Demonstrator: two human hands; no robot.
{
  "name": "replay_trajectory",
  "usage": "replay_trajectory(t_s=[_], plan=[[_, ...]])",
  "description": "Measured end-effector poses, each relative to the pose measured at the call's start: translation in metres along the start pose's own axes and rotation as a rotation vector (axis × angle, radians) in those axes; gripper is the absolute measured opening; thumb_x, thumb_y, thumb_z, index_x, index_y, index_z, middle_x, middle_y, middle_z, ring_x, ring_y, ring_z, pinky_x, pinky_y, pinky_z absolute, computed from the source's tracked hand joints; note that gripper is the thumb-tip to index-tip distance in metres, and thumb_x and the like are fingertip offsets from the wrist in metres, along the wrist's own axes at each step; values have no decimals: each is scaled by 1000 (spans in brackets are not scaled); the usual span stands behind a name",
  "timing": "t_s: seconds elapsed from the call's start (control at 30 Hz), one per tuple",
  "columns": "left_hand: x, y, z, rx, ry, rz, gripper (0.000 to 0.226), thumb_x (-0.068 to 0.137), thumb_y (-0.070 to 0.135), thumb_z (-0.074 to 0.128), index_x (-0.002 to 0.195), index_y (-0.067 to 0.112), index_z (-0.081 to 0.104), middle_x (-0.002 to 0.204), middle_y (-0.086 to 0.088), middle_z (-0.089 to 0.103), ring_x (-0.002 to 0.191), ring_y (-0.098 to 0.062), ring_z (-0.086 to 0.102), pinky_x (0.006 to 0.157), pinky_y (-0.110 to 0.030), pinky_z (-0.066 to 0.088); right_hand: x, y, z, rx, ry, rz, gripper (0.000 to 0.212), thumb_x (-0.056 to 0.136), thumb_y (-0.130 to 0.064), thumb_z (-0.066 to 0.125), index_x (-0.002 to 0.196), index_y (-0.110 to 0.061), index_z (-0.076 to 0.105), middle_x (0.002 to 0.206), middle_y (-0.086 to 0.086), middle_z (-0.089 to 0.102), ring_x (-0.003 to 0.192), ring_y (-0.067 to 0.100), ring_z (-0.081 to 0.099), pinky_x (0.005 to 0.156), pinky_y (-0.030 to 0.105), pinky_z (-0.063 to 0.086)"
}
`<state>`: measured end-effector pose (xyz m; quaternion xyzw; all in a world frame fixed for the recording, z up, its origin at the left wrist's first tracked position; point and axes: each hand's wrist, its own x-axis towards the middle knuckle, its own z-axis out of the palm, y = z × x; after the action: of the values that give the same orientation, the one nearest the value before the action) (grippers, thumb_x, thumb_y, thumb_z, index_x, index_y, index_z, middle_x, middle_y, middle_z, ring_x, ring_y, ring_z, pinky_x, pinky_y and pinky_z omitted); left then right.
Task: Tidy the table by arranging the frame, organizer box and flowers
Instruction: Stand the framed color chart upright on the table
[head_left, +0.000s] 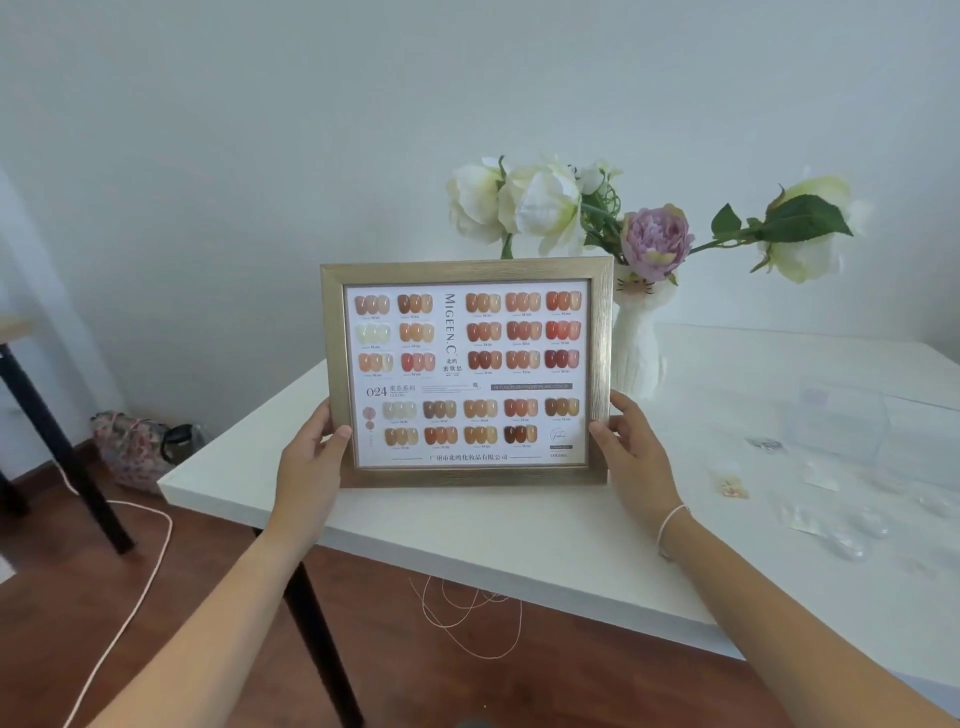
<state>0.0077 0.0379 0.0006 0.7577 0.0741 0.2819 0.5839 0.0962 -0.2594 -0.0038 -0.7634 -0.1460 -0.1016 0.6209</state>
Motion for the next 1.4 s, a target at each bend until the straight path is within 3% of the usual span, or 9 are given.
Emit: replay_trajectory(t_s=[0.1, 0.2, 0.47, 0.67, 0.83, 0.97, 1.1, 1.27, 1.4], plan=[[3, -2, -22, 25, 33, 4, 41, 97, 17, 39, 125, 44, 51, 121, 23, 61, 110, 2, 57, 86, -18, 45, 3, -7, 23, 20, -40, -13, 38, 94, -22, 45, 132, -26, 39, 86, -1, 57, 79, 12, 56, 61, 4, 42], [7, -7, -45, 23, 88, -7, 40, 96, 15, 40, 126, 39, 52, 116, 23, 62, 107, 5, 57, 87, -16, 44, 7, -13, 48, 27, -72, -24, 40, 94, -23, 45, 134, -26, 38, 94, 6, 60, 85, 19, 58, 68, 17, 46], [23, -27, -97, -18, 165, -42, 40, 97, 12, 41, 134, 25, 47, 130, 12, 57, 119, -4, 52, 105, -32, 39, 22, -25, 109, 48, -160, -29, 39, 95, -24, 43, 133, -26, 37, 98, 7, 61, 91, 20, 61, 79, 32, 53], [50, -37, -111, 22, 205, -40, 39, 97, 13, 41, 130, 31, 50, 107, 29, 61, 91, 21, 55, 80, -12, 40, 54, -26, 145, 75, -171, -20, 37, 95, -23, 43, 131, -28, 41, 99, 3, 62, 90, 15, 61, 76, 26, 53], [81, -45, -109, -7, 183, -38, 36, 97, 13, 39, 128, 26, 52, 115, 15, 63, 102, 3, 58, 78, -11, 46, 85, -18, 162, 83, -160, -11, 37, 94, -22, 44, 130, -30, 42, 100, 4, 62, 93, 19, 61, 77, 26, 52], [113, -48, -98, -28, 167, -16, 35, 96, 9, 38, 116, 33, 55, 108, 17, 64, 93, 6, 62, 67, -4, 48, 112, -10, 170, 88, -131, 18, 36, 95, -23, 43, 130, -31, 42, 99, 1, 61, 92, 14, 60, 82, 29, 50], [140, -58, -84, -40, 143, -9, 34, 97, 12, 38, 118, 35, 53, 107, 20, 64, 98, -2, 61, 67, -5, 50, 138, -1, 171, 78, -99, 41, 37, 94, -22, 43, 130, -32, 42, 104, 5, 61, 96, 18, 58, 86, 31, 48], [168, -71, -64, -60, 140, -24, 30, 96, 12, 40, 114, 31, 55, 108, 13, 65, 99, -10, 63, 68, -12, 52, 167, 11, 170, 63, -75, 44, 37, 94, -20, 44, 130, -31, 43, 101, 2, 61, 96, 17, 57, 79, 25, 44], [187, -77, -47, -62, 166, -21, 30, 96, 11, 39, 114, 28, 56, 102, 16, 65, 94, -8, 61, 59, -4, 48, 187, 22, 168, 45, -55, 52, 38, 94, -22, 43, 130, -33, 43, 105, 3, 61, 98, 19, 57, 79, 25, 45]])
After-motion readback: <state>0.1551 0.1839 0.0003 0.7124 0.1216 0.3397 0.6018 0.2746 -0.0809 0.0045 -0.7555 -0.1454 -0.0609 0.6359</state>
